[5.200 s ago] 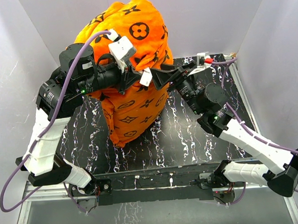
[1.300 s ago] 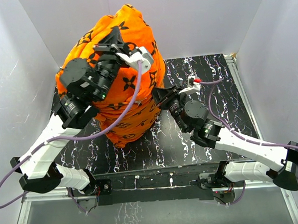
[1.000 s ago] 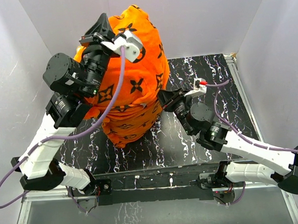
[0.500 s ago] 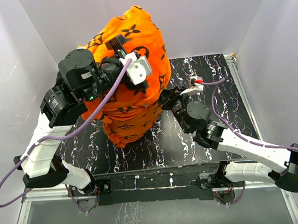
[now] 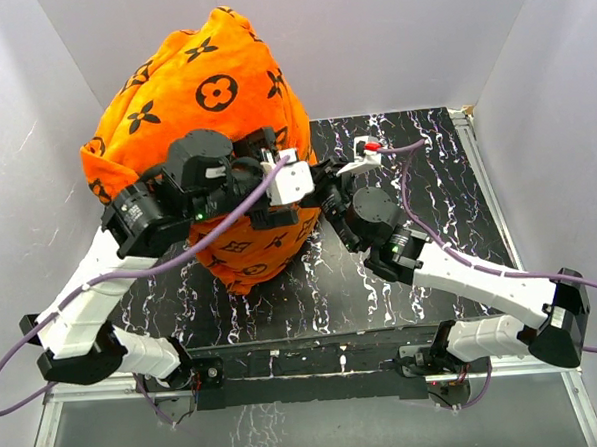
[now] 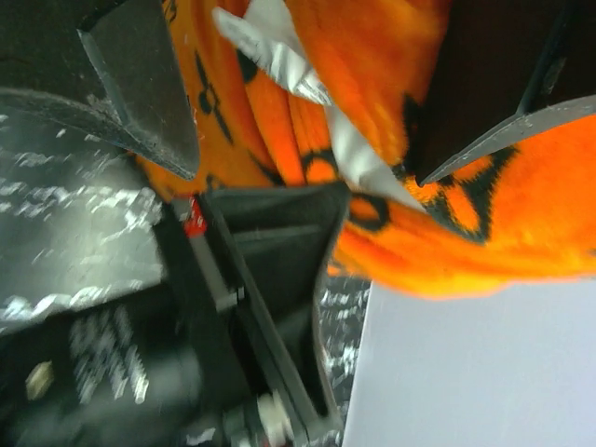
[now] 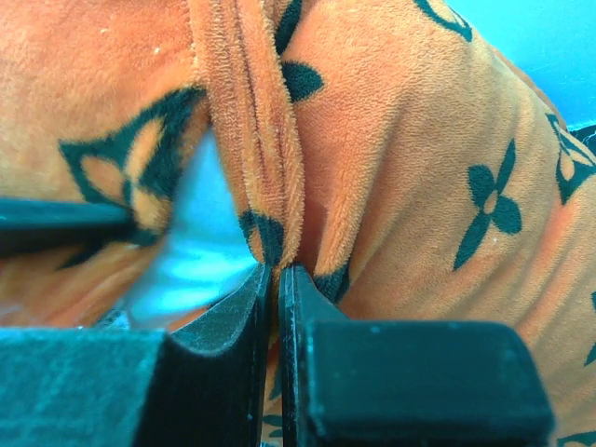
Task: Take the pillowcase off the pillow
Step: Remove the pillow from the pillowcase.
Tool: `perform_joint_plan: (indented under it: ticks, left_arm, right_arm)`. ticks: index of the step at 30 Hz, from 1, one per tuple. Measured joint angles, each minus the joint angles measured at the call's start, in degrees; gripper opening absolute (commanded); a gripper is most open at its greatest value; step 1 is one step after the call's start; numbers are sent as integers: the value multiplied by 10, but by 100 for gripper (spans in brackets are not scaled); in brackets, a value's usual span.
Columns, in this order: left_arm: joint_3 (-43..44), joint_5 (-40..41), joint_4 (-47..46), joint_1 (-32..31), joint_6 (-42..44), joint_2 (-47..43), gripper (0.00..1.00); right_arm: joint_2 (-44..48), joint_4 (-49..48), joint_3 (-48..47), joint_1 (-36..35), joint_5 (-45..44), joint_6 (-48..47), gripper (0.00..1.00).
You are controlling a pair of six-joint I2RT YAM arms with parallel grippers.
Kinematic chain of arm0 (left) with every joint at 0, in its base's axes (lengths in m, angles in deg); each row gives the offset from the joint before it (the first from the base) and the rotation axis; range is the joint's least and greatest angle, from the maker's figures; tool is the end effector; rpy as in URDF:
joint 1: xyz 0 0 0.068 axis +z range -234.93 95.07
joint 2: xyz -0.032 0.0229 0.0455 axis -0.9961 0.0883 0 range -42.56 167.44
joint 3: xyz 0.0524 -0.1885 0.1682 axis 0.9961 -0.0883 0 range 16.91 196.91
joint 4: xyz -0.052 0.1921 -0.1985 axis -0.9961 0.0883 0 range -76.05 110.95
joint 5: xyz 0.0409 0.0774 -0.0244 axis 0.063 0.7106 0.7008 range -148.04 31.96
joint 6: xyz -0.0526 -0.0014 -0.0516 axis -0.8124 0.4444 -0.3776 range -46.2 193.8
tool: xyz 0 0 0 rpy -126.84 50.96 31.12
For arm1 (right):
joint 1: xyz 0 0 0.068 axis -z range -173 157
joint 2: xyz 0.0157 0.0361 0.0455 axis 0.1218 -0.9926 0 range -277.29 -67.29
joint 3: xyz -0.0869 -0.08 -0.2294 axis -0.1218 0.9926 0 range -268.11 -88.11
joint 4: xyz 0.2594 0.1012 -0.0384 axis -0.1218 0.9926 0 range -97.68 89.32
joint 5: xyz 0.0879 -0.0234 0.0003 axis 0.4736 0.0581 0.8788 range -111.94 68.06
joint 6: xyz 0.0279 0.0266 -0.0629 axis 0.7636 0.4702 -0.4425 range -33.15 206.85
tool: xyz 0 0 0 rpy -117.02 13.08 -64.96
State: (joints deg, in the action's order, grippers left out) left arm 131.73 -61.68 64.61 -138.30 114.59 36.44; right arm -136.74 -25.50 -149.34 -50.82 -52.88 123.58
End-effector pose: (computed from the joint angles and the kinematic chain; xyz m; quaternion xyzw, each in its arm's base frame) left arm 0.1662 -0.2302 0.5272 0.5932 0.5252 -0.0917 0.6032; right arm 0.2023 0.2619 0.3889 0.0864 0.6488 0.4240 0.6260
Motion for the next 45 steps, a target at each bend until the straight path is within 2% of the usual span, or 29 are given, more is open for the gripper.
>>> perform_joint_plan:
  ticks: [4,8,12,18,21,27,32,36,41,45]
  left_arm:
    - [-137,84,-81,0,41,-55,77]
    - [-196,144,-174,0,84,-96,73]
    - [-184,169,-231,0,93,-113,74]
    - [-127,175,-235,0,65,-106,93]
    - [-117,175,-212,0,49,-95,97]
    - [-56,136,-110,0,-7,-28,97]
    - [-47,121,-82,0,-11,-15,94]
    - [-74,155,-119,-1,28,-24,83]
    - [-131,229,-209,-2,128,-28,83]
    - [-146,263,-245,-5,205,-28,82]
  right_arm:
    - [-5,0,0,0,-2,2,8]
    - [-14,-9,-1,0,3,7,8]
    - [-15,-10,-1,0,5,9,8]
    - [-15,-7,-1,-2,3,10,8]
    - [-14,-4,-1,-4,0,10,8]
    - [-9,3,-1,-7,-7,9,8]
    - [-7,9,0,-8,-8,8,8]
    - [1,9,4,-11,-10,8,8]
    - [16,8,14,-11,-15,9,8]
    - [24,6,21,-11,-19,9,8]
